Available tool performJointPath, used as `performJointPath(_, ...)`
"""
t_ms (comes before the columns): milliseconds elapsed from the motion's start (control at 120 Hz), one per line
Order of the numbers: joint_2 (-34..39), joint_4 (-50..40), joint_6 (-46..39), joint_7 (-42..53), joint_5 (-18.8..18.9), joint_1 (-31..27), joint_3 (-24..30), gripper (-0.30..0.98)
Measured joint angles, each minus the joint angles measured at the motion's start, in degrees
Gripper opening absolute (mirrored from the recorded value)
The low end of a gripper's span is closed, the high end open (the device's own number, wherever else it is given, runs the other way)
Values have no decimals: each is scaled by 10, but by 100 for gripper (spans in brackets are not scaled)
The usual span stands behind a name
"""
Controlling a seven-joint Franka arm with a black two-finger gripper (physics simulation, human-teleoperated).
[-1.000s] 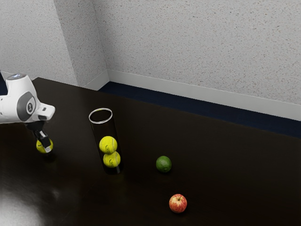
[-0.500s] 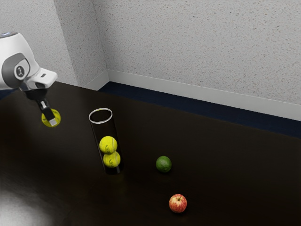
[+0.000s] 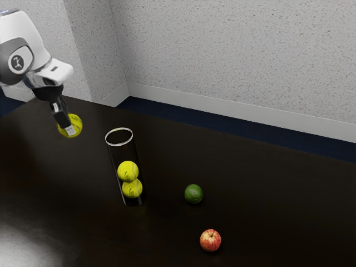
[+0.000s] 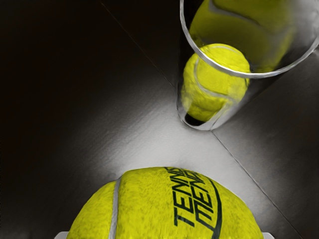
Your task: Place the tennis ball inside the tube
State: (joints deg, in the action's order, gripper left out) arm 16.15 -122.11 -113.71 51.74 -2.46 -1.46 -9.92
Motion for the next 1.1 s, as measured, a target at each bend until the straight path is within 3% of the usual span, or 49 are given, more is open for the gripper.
performJointPath(208, 11, 29, 13, -4, -8, 22, 34, 37)
performJointPath(583, -98, 102, 20, -8, -25, 64, 34, 38)
performJointPath(875, -113, 106, 22, -10, -32, 80, 33, 38)
performJointPath(1100, -112, 105, 26, -11, -35, 79, 33, 57)
